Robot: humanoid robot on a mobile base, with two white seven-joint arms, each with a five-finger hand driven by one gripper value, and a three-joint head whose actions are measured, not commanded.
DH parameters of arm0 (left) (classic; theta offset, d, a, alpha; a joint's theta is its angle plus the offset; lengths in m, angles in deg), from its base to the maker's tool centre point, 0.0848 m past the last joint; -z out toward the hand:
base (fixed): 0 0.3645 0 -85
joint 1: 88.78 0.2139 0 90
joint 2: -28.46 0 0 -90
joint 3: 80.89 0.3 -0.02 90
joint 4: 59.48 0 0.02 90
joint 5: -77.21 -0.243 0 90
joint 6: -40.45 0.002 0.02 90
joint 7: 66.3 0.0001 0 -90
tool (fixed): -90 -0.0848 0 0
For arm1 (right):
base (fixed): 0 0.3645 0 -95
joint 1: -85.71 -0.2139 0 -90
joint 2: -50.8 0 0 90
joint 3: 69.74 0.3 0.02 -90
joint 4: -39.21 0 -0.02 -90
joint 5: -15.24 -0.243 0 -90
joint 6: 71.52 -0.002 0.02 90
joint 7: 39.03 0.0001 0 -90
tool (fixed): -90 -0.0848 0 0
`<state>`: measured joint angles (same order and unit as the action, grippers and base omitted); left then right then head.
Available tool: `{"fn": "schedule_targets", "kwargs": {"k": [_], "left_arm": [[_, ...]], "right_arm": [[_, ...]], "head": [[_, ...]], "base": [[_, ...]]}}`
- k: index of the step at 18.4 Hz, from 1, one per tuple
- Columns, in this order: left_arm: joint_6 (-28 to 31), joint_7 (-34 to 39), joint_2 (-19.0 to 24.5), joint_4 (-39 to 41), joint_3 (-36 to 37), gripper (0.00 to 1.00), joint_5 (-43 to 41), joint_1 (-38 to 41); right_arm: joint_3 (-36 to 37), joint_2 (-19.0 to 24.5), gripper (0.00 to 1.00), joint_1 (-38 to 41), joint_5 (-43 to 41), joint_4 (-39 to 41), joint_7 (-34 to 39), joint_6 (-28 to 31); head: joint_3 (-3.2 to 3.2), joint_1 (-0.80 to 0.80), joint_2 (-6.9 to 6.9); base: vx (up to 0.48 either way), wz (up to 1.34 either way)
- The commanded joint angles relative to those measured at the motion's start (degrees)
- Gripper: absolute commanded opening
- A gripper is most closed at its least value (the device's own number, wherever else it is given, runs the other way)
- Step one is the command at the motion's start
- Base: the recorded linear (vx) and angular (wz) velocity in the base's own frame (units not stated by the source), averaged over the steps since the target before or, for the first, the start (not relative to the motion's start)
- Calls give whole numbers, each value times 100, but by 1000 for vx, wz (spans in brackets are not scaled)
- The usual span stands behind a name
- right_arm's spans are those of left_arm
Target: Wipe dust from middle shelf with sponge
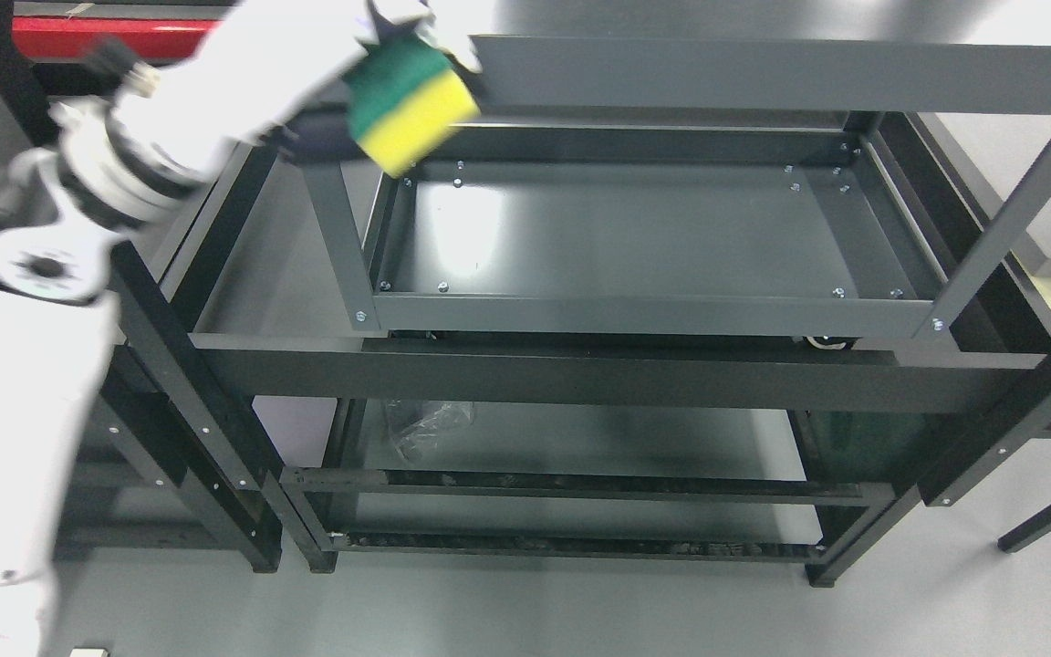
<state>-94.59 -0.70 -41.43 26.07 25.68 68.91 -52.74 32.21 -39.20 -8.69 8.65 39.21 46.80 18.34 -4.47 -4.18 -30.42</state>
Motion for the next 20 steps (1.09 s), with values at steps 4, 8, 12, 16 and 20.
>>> {"fn": "schedule_targets", "kwargs": {"k": [4, 8, 12, 16, 20], "left_arm": [[4, 700, -1911, -1362, 2201, 6, -146, 1334], [4, 814, -1911, -1795, 1264, 8, -146, 1976], [168, 893, -1911, -1735, -90, 9, 116, 2293], [2187, 2181, -1911, -586, -488, 9, 618, 2679], [3254, 2730, -1911, 697, -401, 7, 627, 3268]], "right_arm": [[0, -100, 100, 0, 0, 100, 5, 418], [0, -100, 100, 0, 0, 100, 5, 418], [0, -100, 100, 0, 0, 100, 5, 418], [0, -100, 100, 0, 0, 100, 5, 418], [0, -100, 100, 0, 0, 100, 5, 418]], "head": [[0, 0, 0], [0, 0, 0], [0, 0, 0], [0, 0, 0], [0, 0, 0]], "base": [[0, 0], [0, 0], [0, 0], [0, 0], [0, 0]]}}
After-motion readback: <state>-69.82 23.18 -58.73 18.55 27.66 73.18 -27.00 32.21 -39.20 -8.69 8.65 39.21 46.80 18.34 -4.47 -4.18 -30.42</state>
